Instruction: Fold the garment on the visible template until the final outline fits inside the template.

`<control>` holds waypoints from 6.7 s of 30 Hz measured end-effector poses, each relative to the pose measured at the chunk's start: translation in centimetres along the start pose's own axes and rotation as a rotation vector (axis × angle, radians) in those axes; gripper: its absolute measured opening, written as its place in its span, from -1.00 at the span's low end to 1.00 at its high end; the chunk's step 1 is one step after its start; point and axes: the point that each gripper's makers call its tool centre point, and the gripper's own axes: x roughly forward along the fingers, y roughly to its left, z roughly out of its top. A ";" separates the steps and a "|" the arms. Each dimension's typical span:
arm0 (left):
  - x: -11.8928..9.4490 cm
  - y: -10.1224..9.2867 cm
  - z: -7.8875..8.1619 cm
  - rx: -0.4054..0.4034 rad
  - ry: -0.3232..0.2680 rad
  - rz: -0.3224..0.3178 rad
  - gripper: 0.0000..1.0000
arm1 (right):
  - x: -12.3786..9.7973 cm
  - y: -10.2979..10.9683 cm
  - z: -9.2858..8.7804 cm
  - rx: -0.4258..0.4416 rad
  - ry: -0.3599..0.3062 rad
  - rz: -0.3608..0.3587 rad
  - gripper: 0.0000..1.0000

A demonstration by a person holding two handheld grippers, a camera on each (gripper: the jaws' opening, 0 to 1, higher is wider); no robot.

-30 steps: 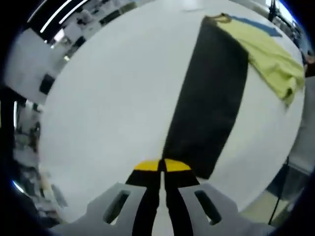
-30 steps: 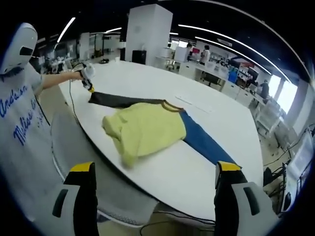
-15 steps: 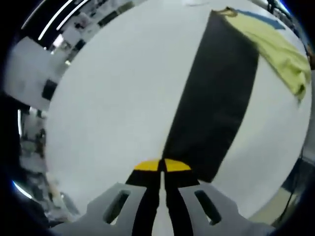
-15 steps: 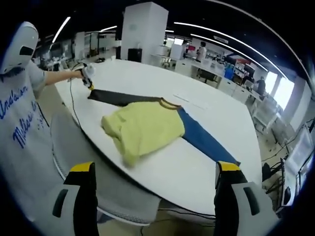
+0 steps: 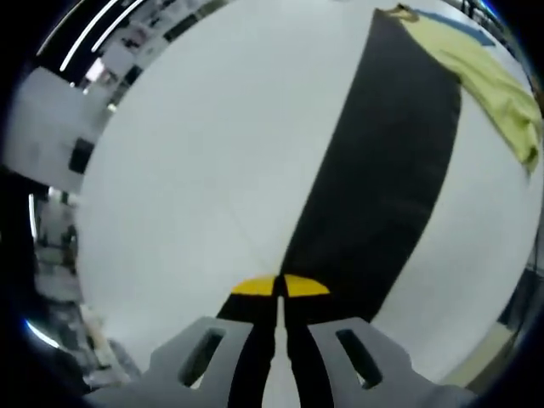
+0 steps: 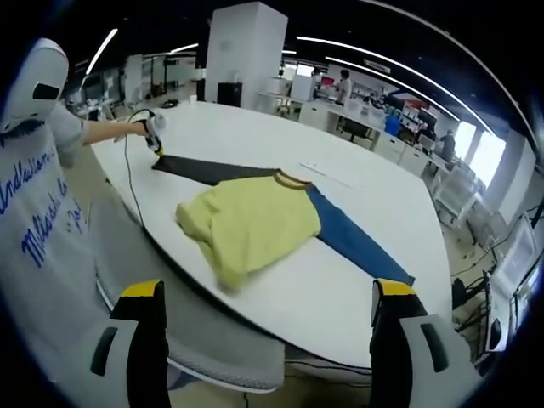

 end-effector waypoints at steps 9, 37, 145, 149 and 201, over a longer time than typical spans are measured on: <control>1.5 1.3 0.2 0.004 0.026 -0.002 -1.00 | 0.0 0.4 0.1 0.006 0.014 -0.010 1.00; 1.7 2.5 -0.1 0.013 0.108 -0.003 -1.00 | 0.4 0.8 0.7 0.012 0.026 -0.022 0.99; -22.5 -17.4 7.3 -0.033 -0.757 -0.341 0.99 | 4.8 -1.4 0.7 -0.051 -0.116 0.190 1.00; -23.7 -18.0 7.9 -0.050 -0.795 -0.365 0.99 | 4.8 -1.3 0.6 -0.052 -0.115 0.192 1.00; -27.8 -25.5 6.6 -0.025 -0.801 -0.303 0.99 | 1.7 -1.7 0.7 -0.092 -0.107 0.065 1.00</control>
